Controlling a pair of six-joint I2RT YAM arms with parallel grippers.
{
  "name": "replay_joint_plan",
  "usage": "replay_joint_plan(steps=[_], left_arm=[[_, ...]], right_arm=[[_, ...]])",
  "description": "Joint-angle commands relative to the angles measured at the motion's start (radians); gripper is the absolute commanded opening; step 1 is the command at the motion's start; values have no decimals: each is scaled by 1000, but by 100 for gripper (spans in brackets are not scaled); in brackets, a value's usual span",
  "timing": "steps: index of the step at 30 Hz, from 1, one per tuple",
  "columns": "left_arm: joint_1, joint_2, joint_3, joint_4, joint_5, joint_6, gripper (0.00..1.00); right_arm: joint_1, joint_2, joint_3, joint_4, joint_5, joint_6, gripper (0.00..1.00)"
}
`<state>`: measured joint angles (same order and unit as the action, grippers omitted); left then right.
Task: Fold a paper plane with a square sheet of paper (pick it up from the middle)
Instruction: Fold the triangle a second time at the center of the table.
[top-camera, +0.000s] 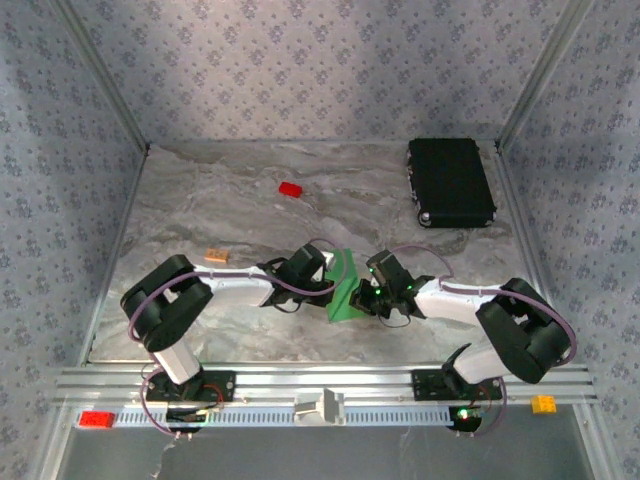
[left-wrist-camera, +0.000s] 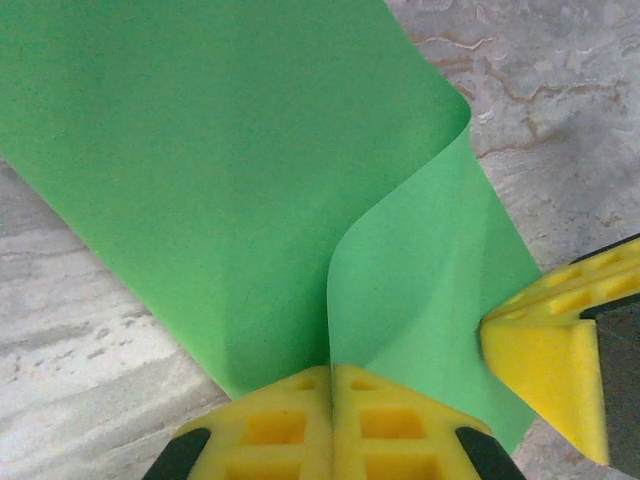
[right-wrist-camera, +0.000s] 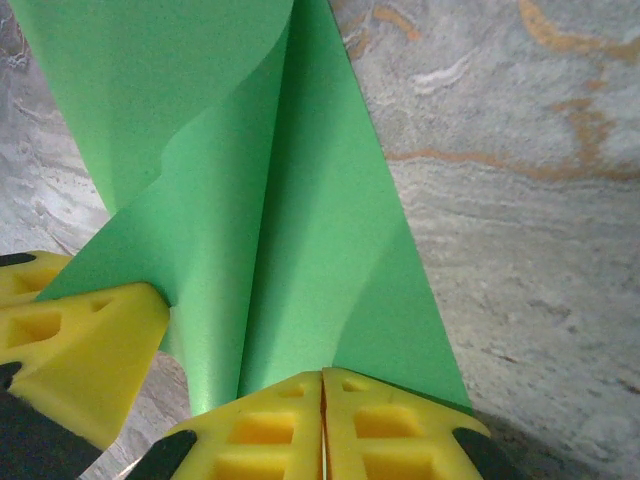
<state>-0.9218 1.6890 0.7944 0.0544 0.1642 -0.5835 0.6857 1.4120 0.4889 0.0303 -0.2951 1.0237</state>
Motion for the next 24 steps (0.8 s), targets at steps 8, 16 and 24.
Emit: replay_joint_plan(steps=[8, 16, 24], left_arm=[[9, 11, 26, 1, -8, 35, 3], [8, 12, 27, -1, -12, 38, 3], [9, 13, 24, 5, -17, 36, 4]], right_arm=[[-10, 22, -12, -80, 34, -8, 9], [-12, 21, -17, -81, 34, -8, 10], [-15, 21, -18, -82, 33, -8, 10]])
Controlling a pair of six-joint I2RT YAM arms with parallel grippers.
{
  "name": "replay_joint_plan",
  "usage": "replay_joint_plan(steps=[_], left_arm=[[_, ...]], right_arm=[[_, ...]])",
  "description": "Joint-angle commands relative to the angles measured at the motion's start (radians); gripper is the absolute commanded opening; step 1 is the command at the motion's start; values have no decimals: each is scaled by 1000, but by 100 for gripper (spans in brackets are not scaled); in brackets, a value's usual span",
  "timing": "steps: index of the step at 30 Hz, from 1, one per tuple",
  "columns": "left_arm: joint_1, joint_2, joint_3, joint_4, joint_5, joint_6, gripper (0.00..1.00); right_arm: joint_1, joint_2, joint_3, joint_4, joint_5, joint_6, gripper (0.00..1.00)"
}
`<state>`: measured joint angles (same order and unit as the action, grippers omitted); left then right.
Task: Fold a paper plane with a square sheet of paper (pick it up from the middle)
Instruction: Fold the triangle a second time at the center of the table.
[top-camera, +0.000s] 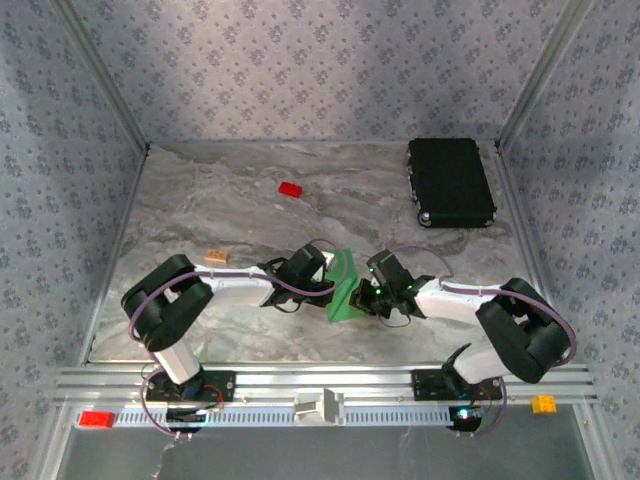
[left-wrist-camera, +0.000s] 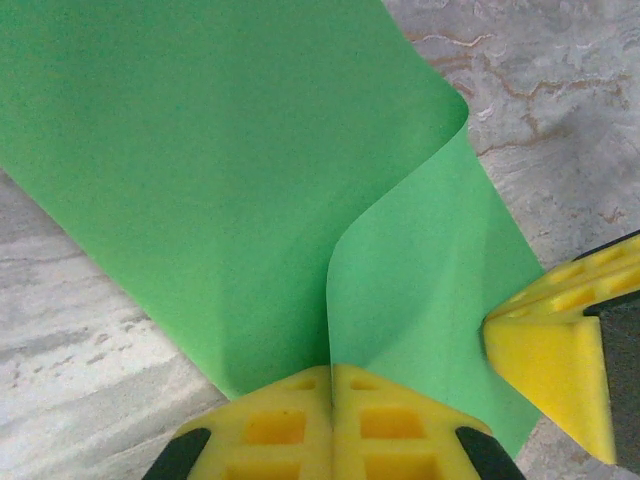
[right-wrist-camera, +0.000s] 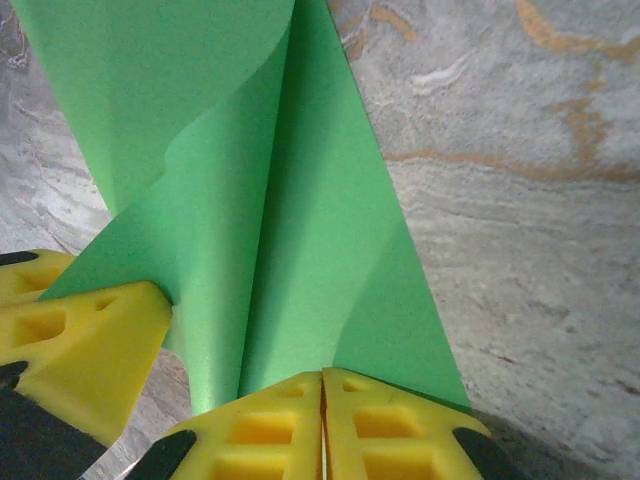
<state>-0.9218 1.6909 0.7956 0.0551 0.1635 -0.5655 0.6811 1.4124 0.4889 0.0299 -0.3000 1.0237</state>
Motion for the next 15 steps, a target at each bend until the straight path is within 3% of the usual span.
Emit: replay_joint_plan(steps=[1, 15], left_arm=[[9, 9, 25, 1, -16, 19, 4], [9, 3, 31, -5, -24, 22, 4]], right_arm=[[-11, 20, -19, -82, 39, -8, 10], [-10, 21, -18, -81, 39, -7, 10]])
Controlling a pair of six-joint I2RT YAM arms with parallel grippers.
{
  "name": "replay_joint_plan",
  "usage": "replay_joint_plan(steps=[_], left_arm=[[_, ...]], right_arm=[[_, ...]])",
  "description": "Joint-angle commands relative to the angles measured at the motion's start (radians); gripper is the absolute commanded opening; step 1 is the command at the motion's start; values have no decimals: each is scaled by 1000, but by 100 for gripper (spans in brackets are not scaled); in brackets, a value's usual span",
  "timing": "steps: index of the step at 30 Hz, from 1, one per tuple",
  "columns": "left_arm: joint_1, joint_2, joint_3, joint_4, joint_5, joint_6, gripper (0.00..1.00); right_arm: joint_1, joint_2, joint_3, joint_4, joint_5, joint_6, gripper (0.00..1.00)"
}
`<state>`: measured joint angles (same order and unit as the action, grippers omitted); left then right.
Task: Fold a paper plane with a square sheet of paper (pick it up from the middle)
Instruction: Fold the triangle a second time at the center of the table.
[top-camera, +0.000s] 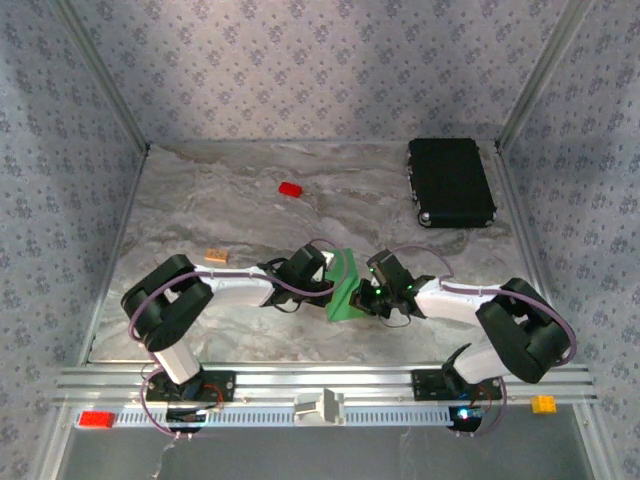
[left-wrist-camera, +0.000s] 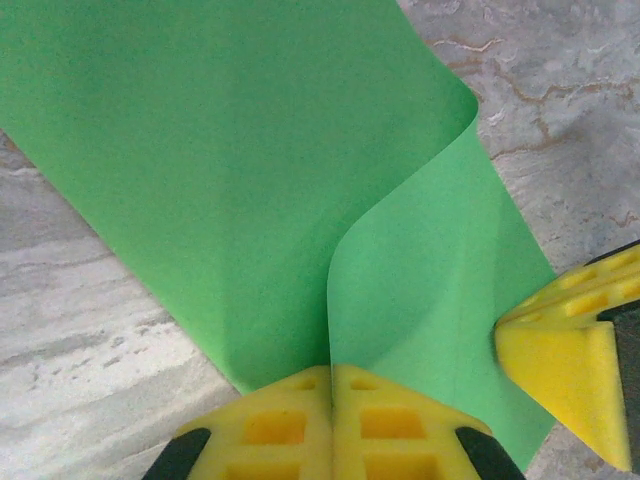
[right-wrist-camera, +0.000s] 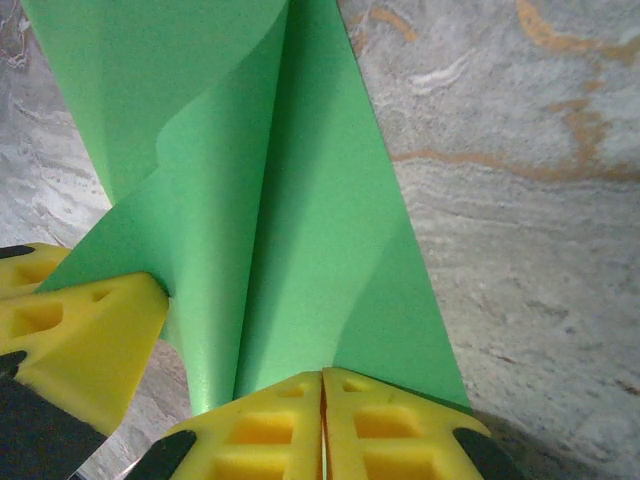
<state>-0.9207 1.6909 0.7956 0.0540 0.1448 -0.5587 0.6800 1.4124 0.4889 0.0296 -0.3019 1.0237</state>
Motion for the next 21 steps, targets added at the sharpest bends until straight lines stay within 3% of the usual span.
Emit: replay_joint_plan(steps=[1, 21], left_arm=[[8, 6, 33, -3, -1, 16, 4], [10, 41, 46, -11, 18, 22, 4]], right_arm=[[-10, 22, -18, -79, 41, -7, 10], [-11, 25, -16, -82, 40, -8, 10]])
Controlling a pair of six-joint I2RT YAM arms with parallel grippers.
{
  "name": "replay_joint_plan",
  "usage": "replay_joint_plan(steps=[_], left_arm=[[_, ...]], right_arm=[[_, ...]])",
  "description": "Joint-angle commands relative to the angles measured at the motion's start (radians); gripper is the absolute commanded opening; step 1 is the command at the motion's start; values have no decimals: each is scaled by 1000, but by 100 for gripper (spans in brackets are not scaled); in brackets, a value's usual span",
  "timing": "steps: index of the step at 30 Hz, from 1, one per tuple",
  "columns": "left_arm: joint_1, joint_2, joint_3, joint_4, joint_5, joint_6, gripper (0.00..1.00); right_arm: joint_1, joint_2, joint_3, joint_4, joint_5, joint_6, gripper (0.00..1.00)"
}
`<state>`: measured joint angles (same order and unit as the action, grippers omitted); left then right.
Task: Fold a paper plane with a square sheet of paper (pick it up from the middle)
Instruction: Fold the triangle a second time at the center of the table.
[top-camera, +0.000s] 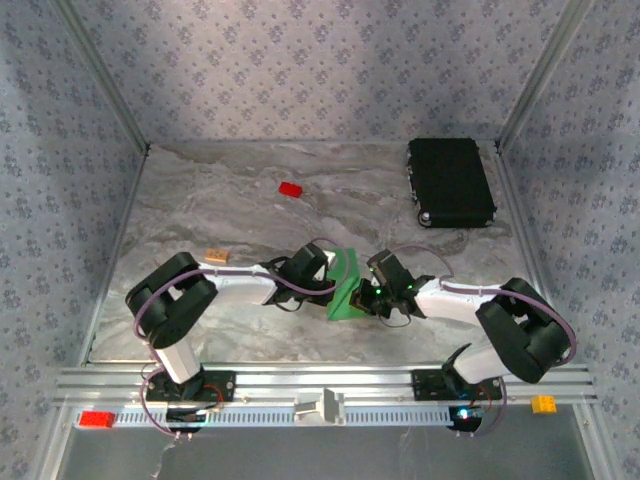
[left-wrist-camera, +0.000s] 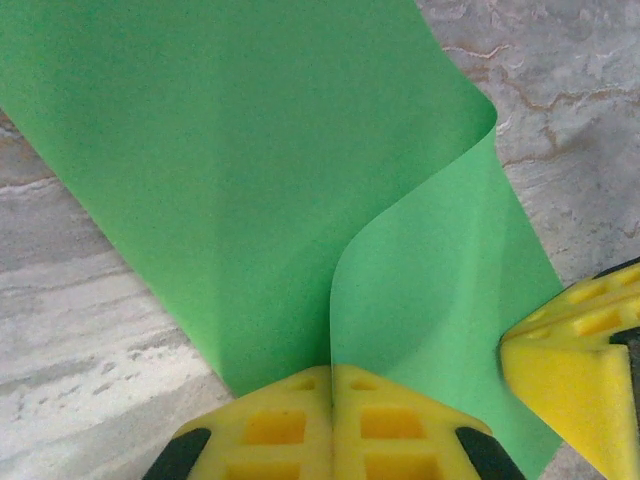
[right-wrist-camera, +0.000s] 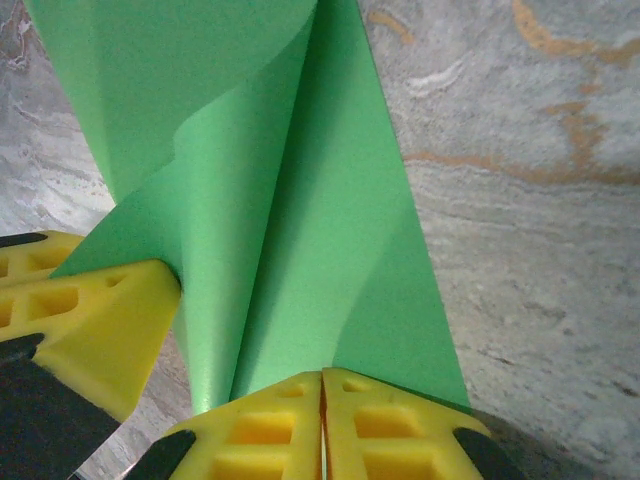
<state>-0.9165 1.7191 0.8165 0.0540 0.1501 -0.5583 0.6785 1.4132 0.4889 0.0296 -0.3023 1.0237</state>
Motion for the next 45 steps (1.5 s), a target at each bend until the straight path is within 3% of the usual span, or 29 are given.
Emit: replay_joint_plan(steps=[1, 12, 16, 21, 36, 45], left_arm=[[7, 14, 24, -12, 13, 21, 4], [7, 23, 11, -20, 24, 27, 3], [7, 27, 10, -19, 25, 26, 3], [6, 34, 16, -20, 27, 28, 3], [7, 43, 21, -21, 35, 28, 3], [7, 48, 24, -31, 38, 31, 3]], right_arm=[[-10, 24, -16, -83, 40, -9, 10], [-25, -43, 19, -62, 31, -31, 13], [-38, -71, 15, 19, -1, -13, 9], [-36, -9, 31, 148, -58, 29, 6], [-28, 110, 77, 212, -91, 48, 6], [-40, 131, -39, 227, -44, 56, 6]])
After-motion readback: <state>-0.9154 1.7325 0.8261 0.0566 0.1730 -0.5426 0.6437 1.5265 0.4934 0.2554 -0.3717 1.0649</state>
